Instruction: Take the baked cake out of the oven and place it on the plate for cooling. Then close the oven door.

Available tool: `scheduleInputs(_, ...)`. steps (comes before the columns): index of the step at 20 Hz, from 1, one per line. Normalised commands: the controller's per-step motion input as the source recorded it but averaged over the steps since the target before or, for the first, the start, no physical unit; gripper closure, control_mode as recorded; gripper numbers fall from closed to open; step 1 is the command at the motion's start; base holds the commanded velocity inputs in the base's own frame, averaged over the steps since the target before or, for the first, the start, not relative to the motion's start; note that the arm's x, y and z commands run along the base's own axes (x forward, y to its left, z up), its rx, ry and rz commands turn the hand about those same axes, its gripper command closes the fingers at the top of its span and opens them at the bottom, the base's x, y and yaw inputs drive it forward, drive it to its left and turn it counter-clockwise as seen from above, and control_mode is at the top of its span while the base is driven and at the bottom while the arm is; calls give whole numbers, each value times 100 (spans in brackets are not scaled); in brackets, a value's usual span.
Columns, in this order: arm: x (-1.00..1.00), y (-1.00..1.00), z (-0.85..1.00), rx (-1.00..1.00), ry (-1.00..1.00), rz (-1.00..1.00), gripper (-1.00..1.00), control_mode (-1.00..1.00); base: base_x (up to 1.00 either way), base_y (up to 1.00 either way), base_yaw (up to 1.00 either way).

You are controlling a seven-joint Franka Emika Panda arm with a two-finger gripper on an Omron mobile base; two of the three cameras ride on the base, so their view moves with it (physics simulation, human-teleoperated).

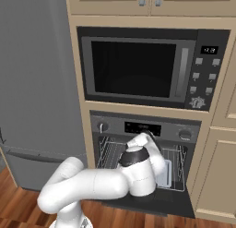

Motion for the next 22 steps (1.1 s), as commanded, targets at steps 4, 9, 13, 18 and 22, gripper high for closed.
scheduleInputs(4,0,0,-32,0,0,2,-100,-100,0,0,0)
scheduleInputs(9,1,1,-30,0,0,1,-100,-100,0,0,0)
scheduleInputs(13,9,9,-19,0,0,0,-100,-100,0,0,0)
scheduleInputs(18,9,14,-6,0,0,0,-100,-100,0,0,0)
scheduleInputs(22,0,14,0,0,0,0,-100,-100,0,0,0)
